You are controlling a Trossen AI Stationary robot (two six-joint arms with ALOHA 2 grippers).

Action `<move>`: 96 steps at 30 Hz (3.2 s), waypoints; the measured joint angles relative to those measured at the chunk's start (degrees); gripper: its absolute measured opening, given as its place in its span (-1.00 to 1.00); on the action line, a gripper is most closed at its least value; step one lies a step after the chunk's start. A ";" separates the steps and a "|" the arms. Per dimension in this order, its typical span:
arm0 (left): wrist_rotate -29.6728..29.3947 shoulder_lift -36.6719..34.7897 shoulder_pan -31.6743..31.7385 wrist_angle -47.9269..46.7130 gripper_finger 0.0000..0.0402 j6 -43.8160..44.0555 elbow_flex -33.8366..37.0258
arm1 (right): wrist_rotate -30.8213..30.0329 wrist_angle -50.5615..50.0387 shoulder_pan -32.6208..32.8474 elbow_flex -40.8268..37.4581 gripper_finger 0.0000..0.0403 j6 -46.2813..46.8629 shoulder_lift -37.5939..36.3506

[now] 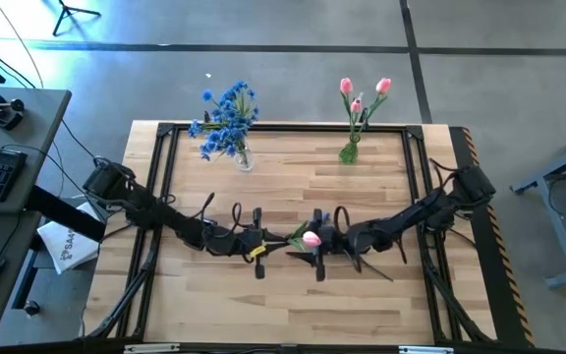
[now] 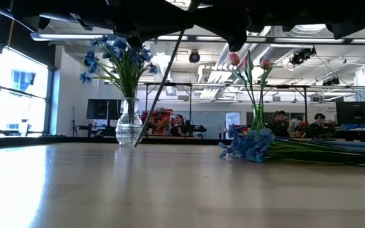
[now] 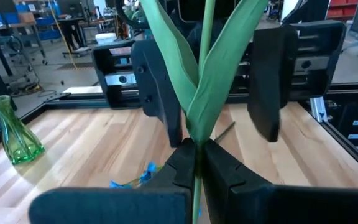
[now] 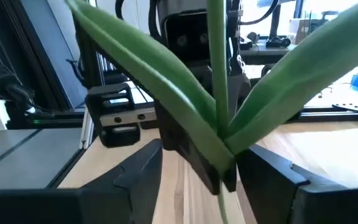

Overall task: Sort flowers into vase by color
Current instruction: Put the pink flower into the green vase

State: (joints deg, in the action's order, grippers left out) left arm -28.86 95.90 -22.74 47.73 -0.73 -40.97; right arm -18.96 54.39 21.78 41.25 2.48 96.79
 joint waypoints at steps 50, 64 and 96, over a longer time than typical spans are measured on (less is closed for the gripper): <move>-6.34 -0.17 0.22 -26.93 -0.49 19.19 0.04 | -1.20 -81.97 -52.75 23.57 -1.00 -1.44 -39.54; -6.29 -0.17 0.22 -26.95 -0.49 19.19 0.04 | 3.04 -82.62 -55.69 23.48 -1.00 -1.09 -32.16; -6.27 -0.22 0.20 -26.93 -0.49 19.21 0.04 | 7.46 -85.67 -55.66 23.66 -1.00 2.60 -39.73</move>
State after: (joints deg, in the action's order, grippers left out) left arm -35.14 95.68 -22.55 20.80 18.48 -40.93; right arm -11.50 -31.28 -33.88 64.91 5.08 57.06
